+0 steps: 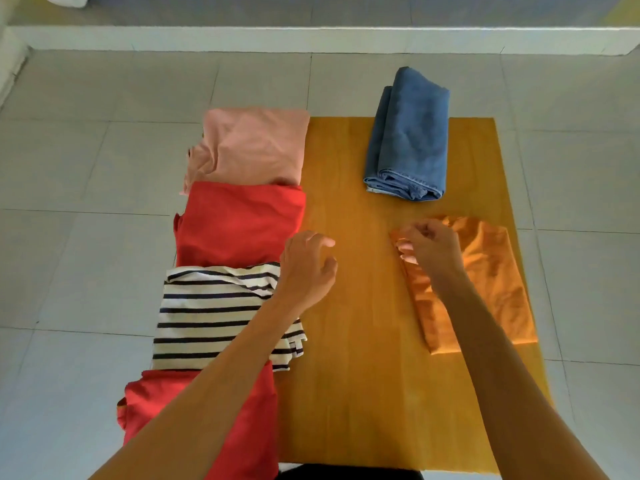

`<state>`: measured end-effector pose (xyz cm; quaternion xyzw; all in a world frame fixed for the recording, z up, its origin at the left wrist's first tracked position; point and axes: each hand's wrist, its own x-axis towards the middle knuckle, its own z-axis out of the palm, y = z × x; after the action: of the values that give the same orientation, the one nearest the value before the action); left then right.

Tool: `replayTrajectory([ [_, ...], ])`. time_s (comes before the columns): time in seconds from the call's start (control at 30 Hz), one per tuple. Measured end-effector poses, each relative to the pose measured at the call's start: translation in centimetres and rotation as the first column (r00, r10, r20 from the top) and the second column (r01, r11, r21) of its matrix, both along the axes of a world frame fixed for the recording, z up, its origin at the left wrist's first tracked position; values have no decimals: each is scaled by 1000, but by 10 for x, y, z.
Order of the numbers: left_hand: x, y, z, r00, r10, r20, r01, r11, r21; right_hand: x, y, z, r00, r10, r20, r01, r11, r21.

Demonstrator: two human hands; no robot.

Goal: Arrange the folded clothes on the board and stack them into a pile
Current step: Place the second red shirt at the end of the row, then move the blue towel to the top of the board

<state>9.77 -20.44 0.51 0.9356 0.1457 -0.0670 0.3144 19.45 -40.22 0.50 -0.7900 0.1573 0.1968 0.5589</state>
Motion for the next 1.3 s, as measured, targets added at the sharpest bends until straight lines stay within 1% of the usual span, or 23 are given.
replayTrajectory([
  [0.07,25,-5,-2,1000,-1,-8,1,999,-48,34,-5,1,998,-51,25,53,997,-61],
  [0.17,64,-16,-5,999,15,-50,-22,990,-138,80,-5,2,991,-100,91,118,969,-218],
  [0.23,87,-23,-8,997,12,-77,-26,982,-186,105,-2,-3,991,-82,104,112,941,-321],
  [0.27,98,-26,-10,996,15,-89,-34,976,-213,115,0,-5,996,-59,74,82,929,-362],
  [0.33,117,-31,-14,994,43,-102,-69,963,-261,129,8,-10,999,-45,13,47,929,-366],
  [0.43,143,-37,-22,983,151,-108,-180,916,-359,132,24,-15,998,-59,16,61,945,-321],
  [0.47,151,-38,-25,975,200,-98,-222,886,-408,127,31,-16,1000,-12,19,17,957,-289],
  [0.53,164,-35,-28,949,314,-33,-291,826,-482,110,48,-18,980,201,3,-196,956,-220],
  [0.57,170,-30,-29,930,367,16,-313,817,-484,103,53,-18,952,305,21,-294,933,-206],
  [0.6,175,-23,-30,912,405,63,-334,824,-458,99,56,-19,934,354,55,-336,919,-207],
  [0.63,181,-15,-32,900,427,92,-355,838,-414,103,56,-19,937,337,95,-313,927,-204],
  [0.67,186,-7,-34,896,435,92,-372,847,-378,113,54,-17,951,275,141,-246,950,-194],
  [0.73,196,3,-35,889,458,11,-425,834,-351,149,43,-12,951,140,276,-79,972,-219],
  [0.8,206,8,-34,861,508,-36,-487,801,-347,196,28,-6,924,88,373,35,950,-310],
  [0.87,216,11,-32,843,534,-56,-508,761,-404,237,16,-5,936,135,325,18,904,-428],
  [0.9,221,12,-32,837,541,-80,-513,726,-458,253,10,-7,950,192,247,-58,884,-463],
  [0.93,225,11,-31,836,539,-103,-508,689,-516,265,5,-10,954,255,159,-159,877,-454],
  [0.97,227,9,-30,842,530,-106,-491,670,-557,271,1,-15,946,314,77,-258,878,-402],
  [1.03,231,6,-25,858,512,-46,-443,691,-571,274,-6,-26,919,395,-9,-374,861,-344],
  [1.1,235,8,-19,856,516,23,-416,715,-561,271,-10,-36,932,362,6,-338,876,-344],
  [1.13,238,13,-16,848,529,43,-421,721,-551,270,-10,-39,945,327,24,-304,901,-308],
  [1.23,247,35,-11,818,570,75,-471,739,-481,261,-4,-45,957,276,89,-257,950,-179],
  [1.3,254,49,-12,807,586,76,-496,742,-452,253,8,-48,957,272,106,-250,951,-182],
])
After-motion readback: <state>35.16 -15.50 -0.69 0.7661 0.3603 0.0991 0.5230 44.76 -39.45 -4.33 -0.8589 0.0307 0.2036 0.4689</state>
